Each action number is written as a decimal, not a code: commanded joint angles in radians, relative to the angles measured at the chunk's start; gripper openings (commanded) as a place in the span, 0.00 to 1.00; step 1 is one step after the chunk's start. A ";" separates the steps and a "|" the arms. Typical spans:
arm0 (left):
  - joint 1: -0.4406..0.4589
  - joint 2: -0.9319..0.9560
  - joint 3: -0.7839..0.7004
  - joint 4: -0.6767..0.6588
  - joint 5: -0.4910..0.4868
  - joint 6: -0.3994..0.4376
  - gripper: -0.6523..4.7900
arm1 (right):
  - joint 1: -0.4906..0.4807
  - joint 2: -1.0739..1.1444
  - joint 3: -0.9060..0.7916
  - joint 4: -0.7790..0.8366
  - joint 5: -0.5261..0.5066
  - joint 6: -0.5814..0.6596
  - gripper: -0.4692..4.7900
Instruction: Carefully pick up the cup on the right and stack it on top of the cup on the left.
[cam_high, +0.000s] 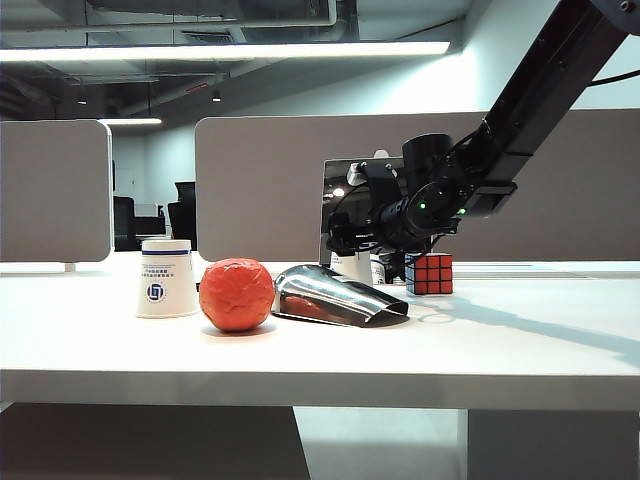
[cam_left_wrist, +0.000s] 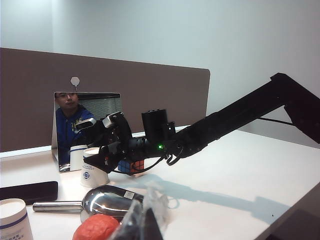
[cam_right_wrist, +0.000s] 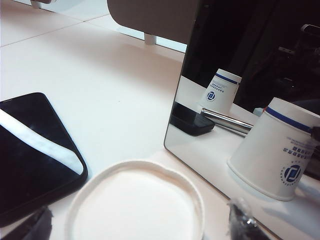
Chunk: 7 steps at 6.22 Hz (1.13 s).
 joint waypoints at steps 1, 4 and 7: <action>0.000 0.000 0.002 0.008 -0.002 -0.002 0.11 | 0.002 -0.006 0.010 0.018 0.004 0.004 0.92; 0.000 0.000 0.002 0.009 -0.002 -0.002 0.11 | 0.000 0.013 0.011 0.056 0.042 0.005 0.92; 0.000 0.000 0.002 0.008 -0.002 -0.002 0.11 | 0.000 0.018 0.011 0.067 0.042 0.005 0.80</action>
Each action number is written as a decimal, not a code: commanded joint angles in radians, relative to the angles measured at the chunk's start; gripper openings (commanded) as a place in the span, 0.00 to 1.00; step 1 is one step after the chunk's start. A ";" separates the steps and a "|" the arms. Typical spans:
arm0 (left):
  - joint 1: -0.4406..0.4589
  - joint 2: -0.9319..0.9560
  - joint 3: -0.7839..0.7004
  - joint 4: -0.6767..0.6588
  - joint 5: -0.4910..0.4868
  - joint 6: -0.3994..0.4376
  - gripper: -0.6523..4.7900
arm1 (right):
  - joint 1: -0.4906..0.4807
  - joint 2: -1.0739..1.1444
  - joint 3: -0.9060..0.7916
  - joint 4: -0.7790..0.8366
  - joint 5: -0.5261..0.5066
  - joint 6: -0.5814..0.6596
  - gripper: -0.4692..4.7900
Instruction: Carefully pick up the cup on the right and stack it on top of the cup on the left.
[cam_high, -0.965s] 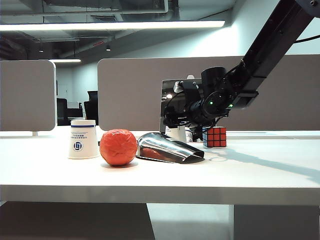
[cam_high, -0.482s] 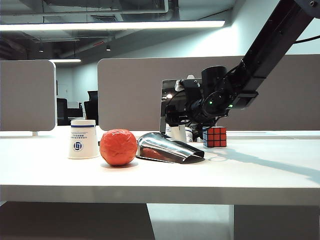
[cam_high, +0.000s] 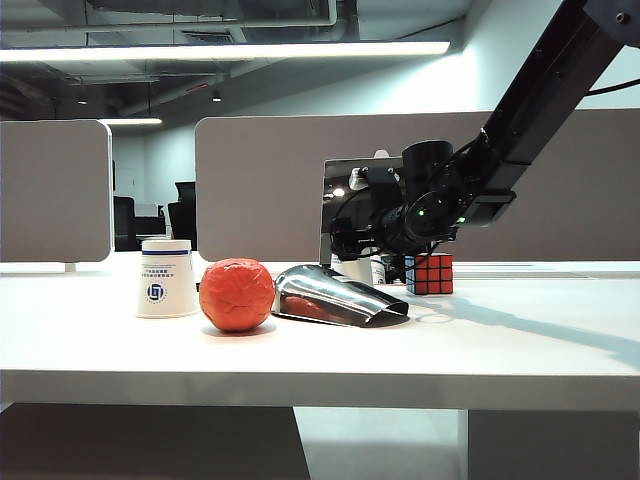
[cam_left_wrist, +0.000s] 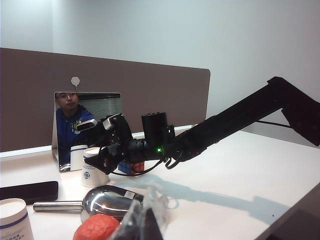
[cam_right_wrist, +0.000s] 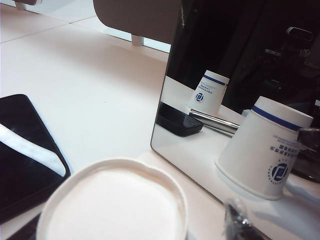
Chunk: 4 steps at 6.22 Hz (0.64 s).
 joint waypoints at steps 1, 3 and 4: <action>0.000 0.000 0.002 0.008 -0.002 -0.002 0.11 | 0.000 -0.004 0.005 0.030 0.002 0.005 0.79; 0.000 0.000 0.002 0.005 -0.002 -0.002 0.11 | 0.000 -0.004 0.005 0.030 0.002 0.005 0.76; 0.000 0.000 0.002 0.005 -0.002 -0.002 0.11 | 0.000 -0.004 0.005 0.030 0.002 0.005 0.76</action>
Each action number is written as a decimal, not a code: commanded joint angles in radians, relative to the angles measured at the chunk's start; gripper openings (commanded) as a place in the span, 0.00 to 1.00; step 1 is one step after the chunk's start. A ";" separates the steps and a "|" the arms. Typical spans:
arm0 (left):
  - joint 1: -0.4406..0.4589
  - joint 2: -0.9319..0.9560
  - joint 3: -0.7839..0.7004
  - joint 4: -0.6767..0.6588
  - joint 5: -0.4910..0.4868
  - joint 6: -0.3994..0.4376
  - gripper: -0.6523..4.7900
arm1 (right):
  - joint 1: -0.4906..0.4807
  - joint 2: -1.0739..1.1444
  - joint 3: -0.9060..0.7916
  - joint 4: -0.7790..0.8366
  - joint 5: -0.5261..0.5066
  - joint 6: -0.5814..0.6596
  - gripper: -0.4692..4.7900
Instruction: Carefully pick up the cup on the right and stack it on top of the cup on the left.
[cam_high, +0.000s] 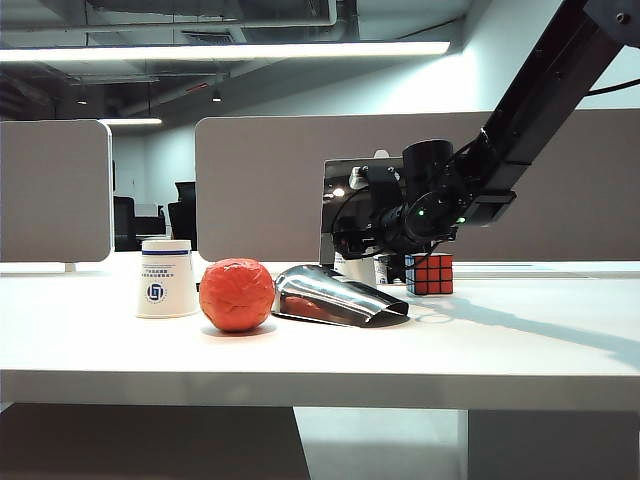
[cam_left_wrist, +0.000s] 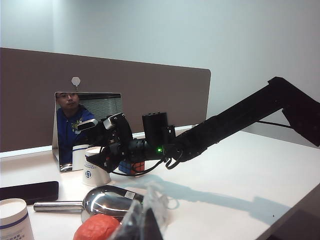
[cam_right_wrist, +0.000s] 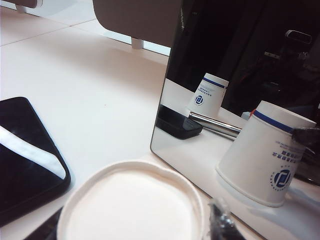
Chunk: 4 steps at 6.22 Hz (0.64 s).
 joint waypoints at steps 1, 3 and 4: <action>0.000 0.000 0.002 0.006 0.000 -0.002 0.11 | 0.000 -0.005 0.005 0.020 0.002 0.004 0.76; 0.000 0.000 0.002 0.005 0.000 -0.002 0.11 | 0.006 -0.006 0.017 0.048 -0.045 0.035 0.72; 0.000 0.000 0.002 -0.002 0.000 0.001 0.11 | 0.023 -0.006 0.081 -0.012 0.009 0.022 0.98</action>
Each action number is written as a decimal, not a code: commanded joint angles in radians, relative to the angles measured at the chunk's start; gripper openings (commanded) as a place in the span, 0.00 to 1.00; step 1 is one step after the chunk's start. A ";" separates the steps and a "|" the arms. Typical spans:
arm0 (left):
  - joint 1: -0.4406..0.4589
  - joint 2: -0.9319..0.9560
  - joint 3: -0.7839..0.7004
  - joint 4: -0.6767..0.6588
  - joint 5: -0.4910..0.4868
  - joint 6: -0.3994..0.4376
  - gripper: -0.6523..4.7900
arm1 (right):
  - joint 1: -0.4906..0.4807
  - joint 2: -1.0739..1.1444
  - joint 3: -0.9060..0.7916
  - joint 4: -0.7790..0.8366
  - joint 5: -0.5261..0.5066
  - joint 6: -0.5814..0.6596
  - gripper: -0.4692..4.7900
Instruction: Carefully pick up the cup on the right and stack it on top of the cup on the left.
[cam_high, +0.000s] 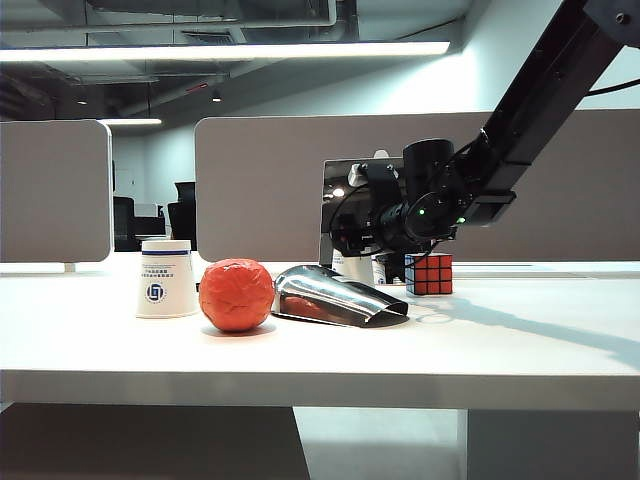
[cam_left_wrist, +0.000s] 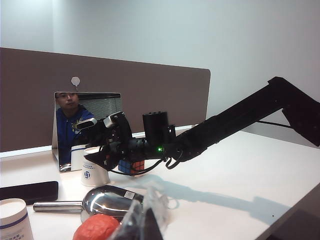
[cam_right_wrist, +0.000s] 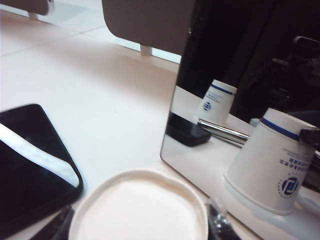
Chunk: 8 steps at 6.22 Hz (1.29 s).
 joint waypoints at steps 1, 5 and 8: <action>0.000 0.000 0.002 -0.001 0.000 0.001 0.11 | 0.022 -0.006 0.079 -0.064 0.051 0.006 0.98; 0.000 0.000 0.002 -0.001 0.003 0.001 0.11 | 0.020 -0.004 0.079 -0.136 0.071 0.006 0.88; 0.000 0.000 0.002 -0.001 0.003 0.001 0.11 | 0.020 -0.004 0.079 -0.145 0.086 0.006 0.76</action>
